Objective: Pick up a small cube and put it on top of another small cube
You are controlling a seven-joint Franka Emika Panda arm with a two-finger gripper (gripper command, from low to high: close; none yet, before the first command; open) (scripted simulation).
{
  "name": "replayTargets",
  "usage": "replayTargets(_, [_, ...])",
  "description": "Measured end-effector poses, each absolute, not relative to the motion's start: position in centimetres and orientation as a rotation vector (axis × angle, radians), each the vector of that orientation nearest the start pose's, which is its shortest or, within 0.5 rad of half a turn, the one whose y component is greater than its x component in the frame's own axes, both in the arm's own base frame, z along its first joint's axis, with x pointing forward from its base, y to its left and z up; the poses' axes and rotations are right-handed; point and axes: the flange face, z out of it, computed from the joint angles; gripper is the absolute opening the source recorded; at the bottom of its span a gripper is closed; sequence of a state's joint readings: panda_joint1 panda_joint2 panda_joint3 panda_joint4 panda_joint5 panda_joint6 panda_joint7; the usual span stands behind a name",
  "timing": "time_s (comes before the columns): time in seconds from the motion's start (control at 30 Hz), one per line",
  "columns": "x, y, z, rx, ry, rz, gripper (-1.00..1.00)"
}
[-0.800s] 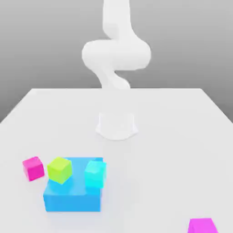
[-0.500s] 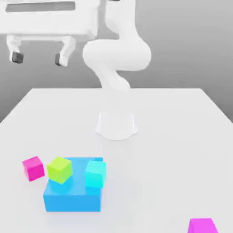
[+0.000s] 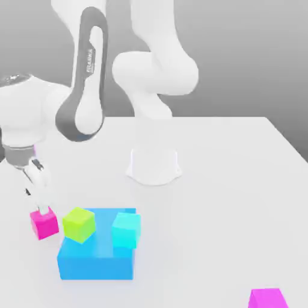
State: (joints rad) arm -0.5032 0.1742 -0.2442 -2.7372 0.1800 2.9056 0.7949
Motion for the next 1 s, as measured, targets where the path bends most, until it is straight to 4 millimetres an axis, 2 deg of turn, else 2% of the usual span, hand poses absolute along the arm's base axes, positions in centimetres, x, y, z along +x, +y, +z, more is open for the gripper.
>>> replayTargets(0.1, [27.4, -27.7, 13.9, -2.056, 2.377, -0.001, 0.0])
replayTargets(0.13, [27.4, -27.7, 13.3, -2.055, 2.377, -0.001, -1.0])
replayTargets(0.37, [27.4, -27.7, 13.3, -2.055, 2.377, 0.0, -1.0])
replayTargets(0.57, [27.4, -27.7, 18.6, -2.055, 2.376, -0.001, -1.0])
replayTargets(0.77, [32.9, -22.1, 25.6, -2.081, 2.345, 0.002, -1.0])
replayTargets(0.87, [35.0, -18.4, 29.4, -2.086, 2.342, 0.002, -1.0])
replayTargets(0.9, [35.4, -17.3, 30.1, -2.089, 2.341, 0.001, -1.0])
replayTargets(0.93, [35.7, -16.8, 29.8, -2.09, 2.341, 0.001, -1.0])
replayTargets(1.0, [35.9, -16.4, 27.9, -2.092, 2.341, 0.0, -1.0])
